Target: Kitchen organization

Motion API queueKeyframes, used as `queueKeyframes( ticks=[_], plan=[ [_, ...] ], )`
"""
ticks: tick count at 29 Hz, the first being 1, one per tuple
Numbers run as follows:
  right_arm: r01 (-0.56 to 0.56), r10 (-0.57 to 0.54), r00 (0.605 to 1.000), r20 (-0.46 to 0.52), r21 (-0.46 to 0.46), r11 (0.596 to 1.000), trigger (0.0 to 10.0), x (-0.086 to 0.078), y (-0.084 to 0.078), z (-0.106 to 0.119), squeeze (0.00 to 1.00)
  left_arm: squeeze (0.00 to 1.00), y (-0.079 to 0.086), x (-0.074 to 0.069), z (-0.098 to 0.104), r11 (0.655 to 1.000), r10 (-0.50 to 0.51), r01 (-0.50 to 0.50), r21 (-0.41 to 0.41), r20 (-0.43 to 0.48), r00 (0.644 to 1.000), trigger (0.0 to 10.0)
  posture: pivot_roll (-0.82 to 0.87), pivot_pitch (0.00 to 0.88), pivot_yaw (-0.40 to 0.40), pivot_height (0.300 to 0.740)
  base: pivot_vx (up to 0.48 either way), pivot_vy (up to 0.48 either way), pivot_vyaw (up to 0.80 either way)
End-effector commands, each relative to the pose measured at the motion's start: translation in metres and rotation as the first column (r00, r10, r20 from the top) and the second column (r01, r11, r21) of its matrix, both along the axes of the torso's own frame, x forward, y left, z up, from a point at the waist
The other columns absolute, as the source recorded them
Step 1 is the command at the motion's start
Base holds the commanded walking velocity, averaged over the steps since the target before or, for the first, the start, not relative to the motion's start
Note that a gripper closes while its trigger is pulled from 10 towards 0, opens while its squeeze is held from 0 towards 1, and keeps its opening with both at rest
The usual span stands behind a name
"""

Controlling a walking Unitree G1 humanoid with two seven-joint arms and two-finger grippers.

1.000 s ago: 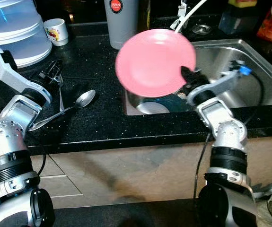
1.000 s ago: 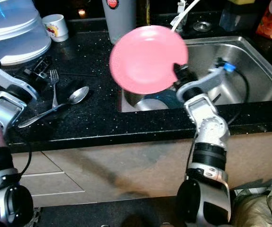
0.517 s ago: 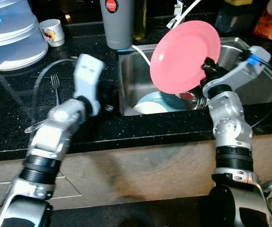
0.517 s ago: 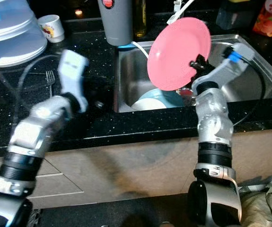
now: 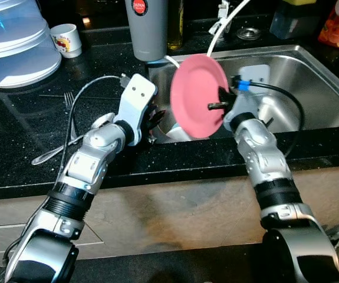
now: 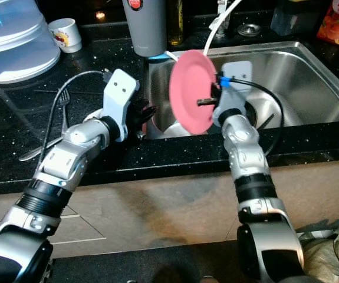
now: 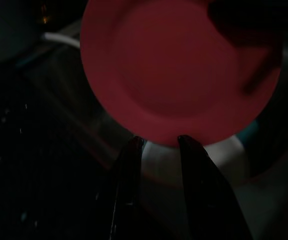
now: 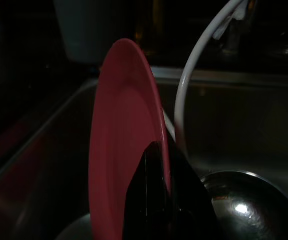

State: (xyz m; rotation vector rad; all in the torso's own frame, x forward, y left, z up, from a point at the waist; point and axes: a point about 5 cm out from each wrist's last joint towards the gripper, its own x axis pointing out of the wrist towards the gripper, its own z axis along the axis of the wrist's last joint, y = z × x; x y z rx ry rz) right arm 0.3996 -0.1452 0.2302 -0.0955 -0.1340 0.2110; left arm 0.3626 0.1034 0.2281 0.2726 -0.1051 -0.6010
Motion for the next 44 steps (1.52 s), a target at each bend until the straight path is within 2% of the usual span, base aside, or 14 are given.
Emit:
queueKeyframes(
  ticks=[1,3,4,5,6,7,9,14,15,22,25,35,44],
  plan=[
    [-0.026,0.025,0.999,-0.048,-0.016,1.000,0.0,0.002,0.004,-0.008,0.00,0.00,0.006,0.003,0.000,1.000,0.015,-0.015,0.023,-0.003,1.000,10.0,0.01,0.102,0.053,0.740,0.000,0.000,0.00],
    [-0.031,0.029,0.997,-0.070,-0.021,0.999,0.0,0.003,0.006,-0.010,0.00,0.00,0.007,0.005,-0.002,1.000,0.014,-0.013,0.022,-0.019,1.000,10.0,0.01,0.101,0.052,0.740,0.000,0.000,0.00],
    [-0.032,0.029,0.996,-0.079,-0.027,0.999,3.0,0.004,0.007,-0.011,0.00,0.00,0.007,0.005,-0.002,0.999,0.008,-0.007,0.031,-0.023,1.000,10.0,0.01,0.101,0.052,0.740,0.000,0.000,0.00],
    [-0.032,0.029,0.996,-0.079,-0.027,0.999,3.0,0.004,0.007,-0.011,0.00,0.00,0.007,0.005,-0.002,0.999,0.008,-0.007,0.031,-0.023,1.000,10.0,0.01,0.101,0.052,0.740,0.000,0.000,0.00],
    [-0.031,0.028,0.996,-0.081,-0.039,0.999,4.6,0.004,0.007,-0.011,0.00,0.00,0.006,0.006,-0.003,0.999,0.002,-0.001,0.037,-0.030,1.000,10.0,0.01,0.102,0.053,0.740,0.000,0.000,0.00],
    [-0.032,0.028,0.996,-0.087,-0.052,0.998,7.8,0.005,0.007,-0.012,0.00,0.00,0.006,0.006,-0.004,0.999,-0.006,0.007,0.047,-0.034,0.999,10.0,0.01,0.102,0.053,0.740,0.000,0.000,0.00],
    [-0.030,0.022,0.995,-0.096,-0.083,0.996,10.0,0.007,0.007,-0.013,0.00,0.00,0.006,0.007,-0.005,0.998,-0.012,0.014,0.061,-0.034,0.999,10.0,0.01,0.102,0.055,0.740,0.000,0.000,0.00],
    [-0.018,0.004,0.995,-0.099,-0.142,0.990,10.0,0.008,0.005,-0.015,0.00,0.00,0.006,0.007,-0.005,0.997,-0.017,0.020,0.071,-0.036,0.999,10.0,0.01,0.102,0.056,0.740,0.000,0.000,0.00],
    [-0.021,0.003,0.995,-0.098,-0.180,0.984,10.0,0.008,0.004,-0.015,0.00,0.00,0.006,0.008,-0.005,0.997,-0.019,0.022,0.079,-0.033,0.999,10.0,0.01,0.102,0.056,0.740,0.000,0.000,0.00],
    [-0.034,0.012,0.995,-0.096,-0.226,0.973,10.0,0.009,0.006,-0.014,0.00,0.00,0.006,0.009,-0.005,0.996,-0.018,0.020,0.083,-0.026,0.999,10.0,0.00,0.104,0.043,0.740,0.000,0.000,0.00],
    [-0.048,0.026,0.996,-0.088,-0.264,0.963,10.0,0.010,0.008,-0.011,0.00,0.00,0.007,0.009,-0.007,0.997,0.011,-0.009,0.081,-0.028,1.000,10.0,-0.01,0.105,0.013,0.740,0.000,0.000,0.00],
    [-0.052,0.029,0.996,-0.081,-0.305,0.951,10.0,0.010,0.007,-0.010,0.00,0.00,0.008,0.008,-0.010,0.996,0.027,-0.025,0.082,-0.022,0.999,10.0,-0.02,0.108,-0.012,0.740,0.000,0.000,0.00],
    [-0.028,0.003,0.997,-0.079,-0.316,0.948,10.0,0.011,0.002,-0.011,0.00,0.00,0.007,0.005,-0.012,0.992,-0.017,0.020,0.121,-0.031,0.999,10.0,-0.02,0.108,-0.004,0.740,0.000,0.000,0.00]
  ],
)
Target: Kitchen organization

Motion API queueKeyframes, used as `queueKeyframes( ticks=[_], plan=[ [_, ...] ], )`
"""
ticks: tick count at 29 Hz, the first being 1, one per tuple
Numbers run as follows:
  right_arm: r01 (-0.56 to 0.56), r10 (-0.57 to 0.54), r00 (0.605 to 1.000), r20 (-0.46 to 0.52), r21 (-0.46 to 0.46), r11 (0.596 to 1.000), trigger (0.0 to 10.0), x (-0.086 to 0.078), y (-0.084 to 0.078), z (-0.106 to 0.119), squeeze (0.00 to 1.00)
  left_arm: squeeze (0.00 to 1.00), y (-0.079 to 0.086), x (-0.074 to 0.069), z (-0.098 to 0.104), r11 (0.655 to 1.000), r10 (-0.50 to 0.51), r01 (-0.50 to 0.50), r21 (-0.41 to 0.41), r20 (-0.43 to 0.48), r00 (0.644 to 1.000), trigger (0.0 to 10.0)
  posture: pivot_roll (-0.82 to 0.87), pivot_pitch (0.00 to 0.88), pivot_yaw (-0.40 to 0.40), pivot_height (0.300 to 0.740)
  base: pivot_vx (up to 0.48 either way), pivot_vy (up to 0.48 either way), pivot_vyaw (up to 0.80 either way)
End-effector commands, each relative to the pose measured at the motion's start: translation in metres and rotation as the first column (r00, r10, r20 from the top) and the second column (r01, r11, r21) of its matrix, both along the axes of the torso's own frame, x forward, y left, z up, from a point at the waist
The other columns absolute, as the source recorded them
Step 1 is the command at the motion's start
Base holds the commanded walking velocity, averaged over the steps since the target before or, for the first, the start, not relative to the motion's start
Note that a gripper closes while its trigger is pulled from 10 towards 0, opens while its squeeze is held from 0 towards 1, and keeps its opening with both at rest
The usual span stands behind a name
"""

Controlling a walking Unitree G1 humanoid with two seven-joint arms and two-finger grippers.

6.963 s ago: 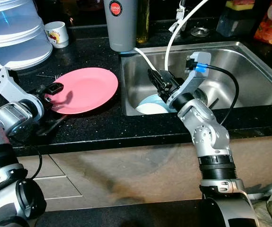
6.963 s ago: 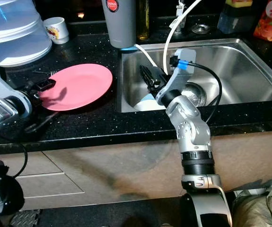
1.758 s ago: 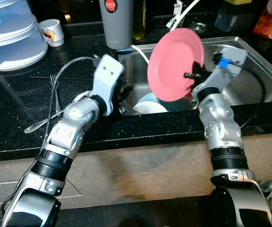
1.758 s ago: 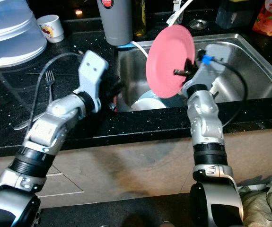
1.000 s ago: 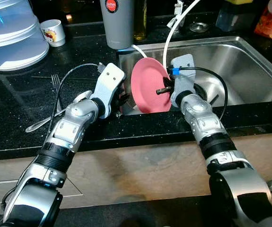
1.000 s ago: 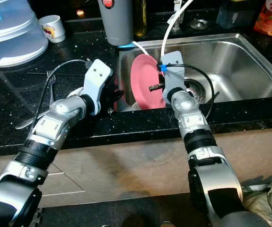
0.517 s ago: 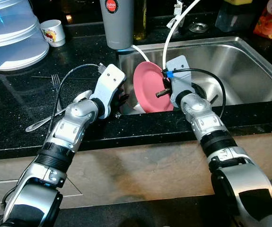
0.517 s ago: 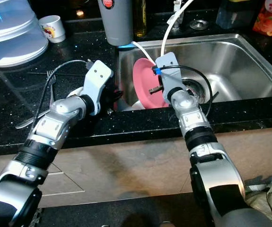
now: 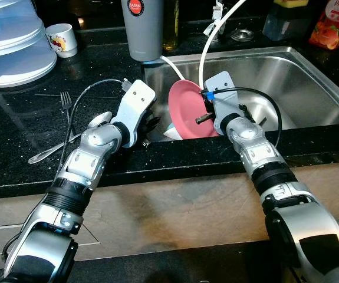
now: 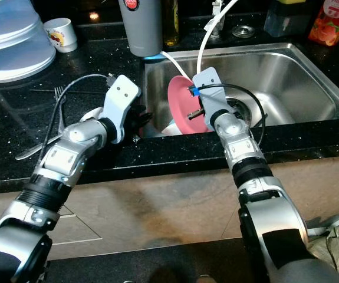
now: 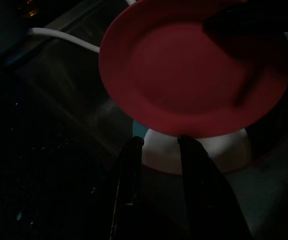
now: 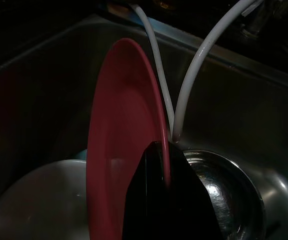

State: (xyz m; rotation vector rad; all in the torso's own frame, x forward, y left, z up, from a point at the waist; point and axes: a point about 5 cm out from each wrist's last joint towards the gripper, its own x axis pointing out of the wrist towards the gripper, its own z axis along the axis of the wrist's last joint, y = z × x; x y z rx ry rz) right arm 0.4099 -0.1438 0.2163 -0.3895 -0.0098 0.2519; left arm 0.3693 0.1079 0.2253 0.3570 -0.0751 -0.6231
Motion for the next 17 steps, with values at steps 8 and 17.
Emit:
queueKeyframes(
  ticks=[8,17],
  plan=[
    [-0.020,0.023,0.998,0.051,-0.054,0.998,10.0,0.002,0.003,0.011,0.00,0.00,0.006,0.001,0.013,0.996,0.055,-0.050,-0.073,0.072,0.996,10.0,-0.03,0.119,-0.024,0.740,0.000,0.000,0.00],
    [-0.051,0.058,0.995,0.078,-0.091,0.995,10.0,0.003,0.008,0.019,0.00,0.00,0.016,-0.001,0.029,0.987,0.107,-0.090,-0.135,0.120,0.987,10.0,-0.03,0.134,-0.075,0.740,0.000,0.000,0.00]
  ],
)
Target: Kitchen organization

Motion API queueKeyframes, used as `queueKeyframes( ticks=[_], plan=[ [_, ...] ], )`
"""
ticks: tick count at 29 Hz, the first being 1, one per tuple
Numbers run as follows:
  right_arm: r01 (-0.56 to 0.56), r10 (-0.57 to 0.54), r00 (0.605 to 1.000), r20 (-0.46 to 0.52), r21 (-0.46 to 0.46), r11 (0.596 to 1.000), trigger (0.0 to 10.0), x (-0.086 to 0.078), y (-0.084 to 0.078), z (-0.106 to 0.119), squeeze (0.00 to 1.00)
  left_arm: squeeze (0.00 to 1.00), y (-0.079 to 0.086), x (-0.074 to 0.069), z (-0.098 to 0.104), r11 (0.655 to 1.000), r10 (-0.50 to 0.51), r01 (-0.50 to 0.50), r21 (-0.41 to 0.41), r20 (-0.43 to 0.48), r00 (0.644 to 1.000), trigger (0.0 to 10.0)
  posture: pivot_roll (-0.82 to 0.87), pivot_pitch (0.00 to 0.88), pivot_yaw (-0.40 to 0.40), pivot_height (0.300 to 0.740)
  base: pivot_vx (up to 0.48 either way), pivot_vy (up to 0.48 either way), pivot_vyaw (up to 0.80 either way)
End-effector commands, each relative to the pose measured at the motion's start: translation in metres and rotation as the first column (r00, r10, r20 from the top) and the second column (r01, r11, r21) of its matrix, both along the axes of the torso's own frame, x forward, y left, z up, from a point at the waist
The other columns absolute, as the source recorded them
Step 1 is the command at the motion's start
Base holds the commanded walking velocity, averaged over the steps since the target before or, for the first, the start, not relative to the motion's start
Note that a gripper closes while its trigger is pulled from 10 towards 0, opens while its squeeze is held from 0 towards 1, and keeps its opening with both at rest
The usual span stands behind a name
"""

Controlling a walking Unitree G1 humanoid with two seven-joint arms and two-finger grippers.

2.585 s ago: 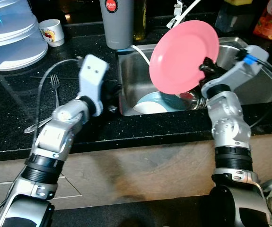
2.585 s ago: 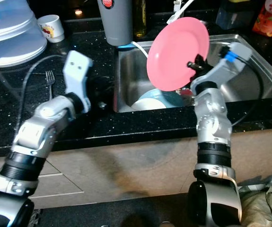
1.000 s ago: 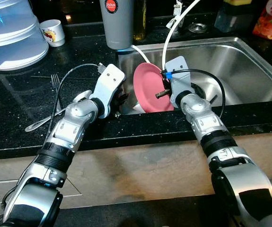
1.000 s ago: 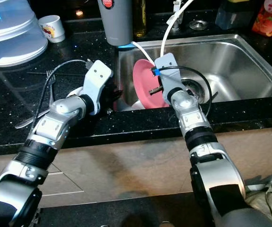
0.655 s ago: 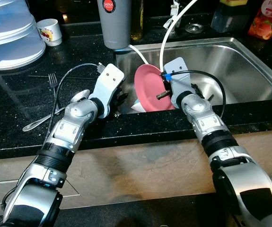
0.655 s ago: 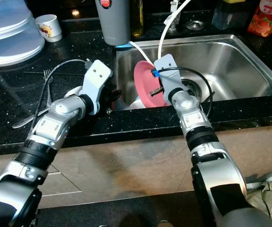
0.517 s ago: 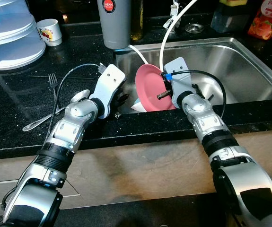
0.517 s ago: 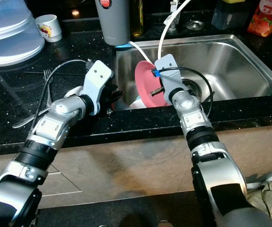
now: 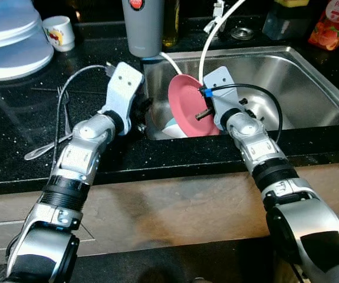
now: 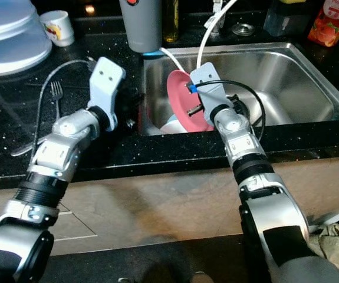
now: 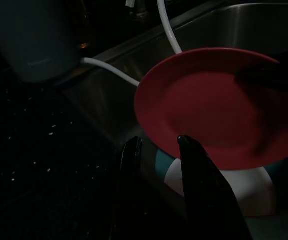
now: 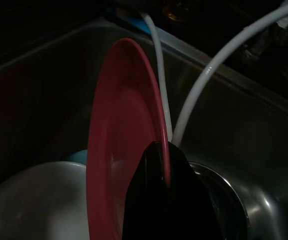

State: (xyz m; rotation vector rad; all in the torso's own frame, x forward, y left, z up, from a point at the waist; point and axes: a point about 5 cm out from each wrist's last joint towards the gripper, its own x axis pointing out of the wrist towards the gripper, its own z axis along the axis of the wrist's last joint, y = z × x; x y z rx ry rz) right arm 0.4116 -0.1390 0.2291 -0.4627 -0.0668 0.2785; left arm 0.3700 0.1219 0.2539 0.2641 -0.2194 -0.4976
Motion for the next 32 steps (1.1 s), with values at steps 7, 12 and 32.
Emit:
queueKeyframes(
  ticks=[7,12,32],
  plan=[
    [-0.019,0.020,1.000,0.018,-0.034,0.999,10.0,0.002,0.005,0.006,0.00,0.00,-0.004,-0.006,-0.007,0.990,-0.099,0.104,0.094,-0.059,0.993,10.0,-0.03,0.139,-0.061,0.740,0.000,0.000,0.00],
    [-0.013,0.013,1.000,0.014,-0.035,0.999,10.0,0.002,0.003,0.006,0.00,0.00,-0.005,-0.006,-0.010,0.982,-0.130,0.141,0.125,-0.097,0.987,10.0,-0.03,0.139,-0.056,0.740,0.000,0.000,0.00],
    [0.009,-0.008,1.000,0.019,-0.028,1.000,10.0,0.004,-0.001,0.007,0.00,0.00,-0.002,-0.003,0.000,0.989,-0.123,0.131,0.071,-0.101,0.987,10.0,-0.03,0.135,-0.049,0.740,0.000,0.000,0.00]
  ],
)
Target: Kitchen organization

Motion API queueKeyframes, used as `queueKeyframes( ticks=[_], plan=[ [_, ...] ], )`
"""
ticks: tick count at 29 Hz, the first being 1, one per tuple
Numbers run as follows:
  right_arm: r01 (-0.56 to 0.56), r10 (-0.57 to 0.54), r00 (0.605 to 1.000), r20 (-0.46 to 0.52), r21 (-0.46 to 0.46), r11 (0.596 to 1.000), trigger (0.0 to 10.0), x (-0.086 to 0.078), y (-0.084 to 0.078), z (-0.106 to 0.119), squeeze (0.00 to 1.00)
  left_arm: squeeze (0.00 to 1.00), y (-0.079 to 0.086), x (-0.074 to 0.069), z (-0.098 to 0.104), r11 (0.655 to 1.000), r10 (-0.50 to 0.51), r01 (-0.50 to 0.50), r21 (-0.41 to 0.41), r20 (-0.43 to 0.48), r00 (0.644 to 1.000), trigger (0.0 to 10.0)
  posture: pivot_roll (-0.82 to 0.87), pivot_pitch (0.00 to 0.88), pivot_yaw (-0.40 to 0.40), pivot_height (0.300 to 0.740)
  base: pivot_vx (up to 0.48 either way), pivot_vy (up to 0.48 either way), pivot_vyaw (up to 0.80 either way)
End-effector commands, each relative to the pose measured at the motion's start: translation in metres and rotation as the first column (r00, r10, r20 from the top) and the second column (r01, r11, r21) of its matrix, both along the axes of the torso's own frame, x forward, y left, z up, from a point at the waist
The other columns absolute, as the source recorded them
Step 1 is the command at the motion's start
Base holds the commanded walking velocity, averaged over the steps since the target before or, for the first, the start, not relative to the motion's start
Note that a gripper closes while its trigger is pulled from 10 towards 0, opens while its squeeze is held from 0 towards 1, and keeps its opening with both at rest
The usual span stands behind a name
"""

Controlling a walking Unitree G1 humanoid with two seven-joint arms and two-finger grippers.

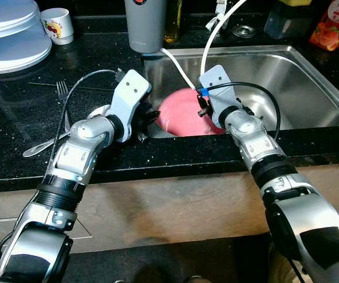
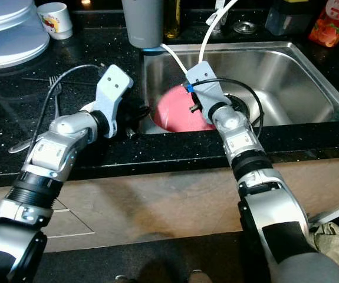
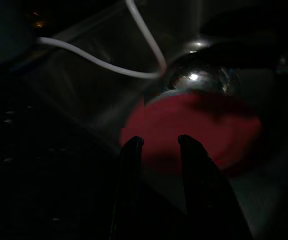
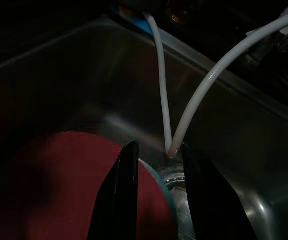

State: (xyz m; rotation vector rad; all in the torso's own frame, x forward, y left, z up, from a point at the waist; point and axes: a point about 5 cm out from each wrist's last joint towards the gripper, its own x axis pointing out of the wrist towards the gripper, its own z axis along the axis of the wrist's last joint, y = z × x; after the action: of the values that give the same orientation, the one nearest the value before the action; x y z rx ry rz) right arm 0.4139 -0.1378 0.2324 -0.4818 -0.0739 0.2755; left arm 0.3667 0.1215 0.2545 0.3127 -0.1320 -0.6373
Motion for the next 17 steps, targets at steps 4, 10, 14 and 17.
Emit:
queueKeyframes(
  ticks=[4,10,14,17],
  plan=[
    [0.015,-0.017,0.999,0.029,0.061,0.998,10.0,0.001,-0.003,0.007,0.00,0.00,0.010,0.003,0.010,0.997,0.068,-0.067,-0.048,0.003,0.998,10.0,-0.02,0.137,-0.046,0.740,0.000,0.000,0.00],
    [0.001,-0.006,0.999,0.040,0.146,0.989,10.0,-0.001,-0.003,0.010,0.00,1.00,0.030,0.005,0.019,0.983,0.145,-0.147,-0.112,-0.021,0.989,10.0,-0.02,0.138,-0.044,0.740,0.000,0.000,0.00],
    [-0.026,0.018,0.999,0.040,0.191,0.981,10.0,-0.004,0.001,0.006,0.00,1.00,0.060,0.003,0.022,0.970,0.204,-0.210,-0.124,-0.057,0.977,10.0,-0.02,0.139,-0.040,0.740,0.000,0.000,0.00],
    [-0.046,0.039,0.999,0.038,0.206,0.978,10.0,-0.008,0.006,0.002,0.00,1.00,0.085,-0.007,0.025,0.974,0.190,-0.199,-0.109,-0.087,0.978,10.0,-0.02,0.141,-0.037,0.740,0.000,0.000,0.00]
  ],
)
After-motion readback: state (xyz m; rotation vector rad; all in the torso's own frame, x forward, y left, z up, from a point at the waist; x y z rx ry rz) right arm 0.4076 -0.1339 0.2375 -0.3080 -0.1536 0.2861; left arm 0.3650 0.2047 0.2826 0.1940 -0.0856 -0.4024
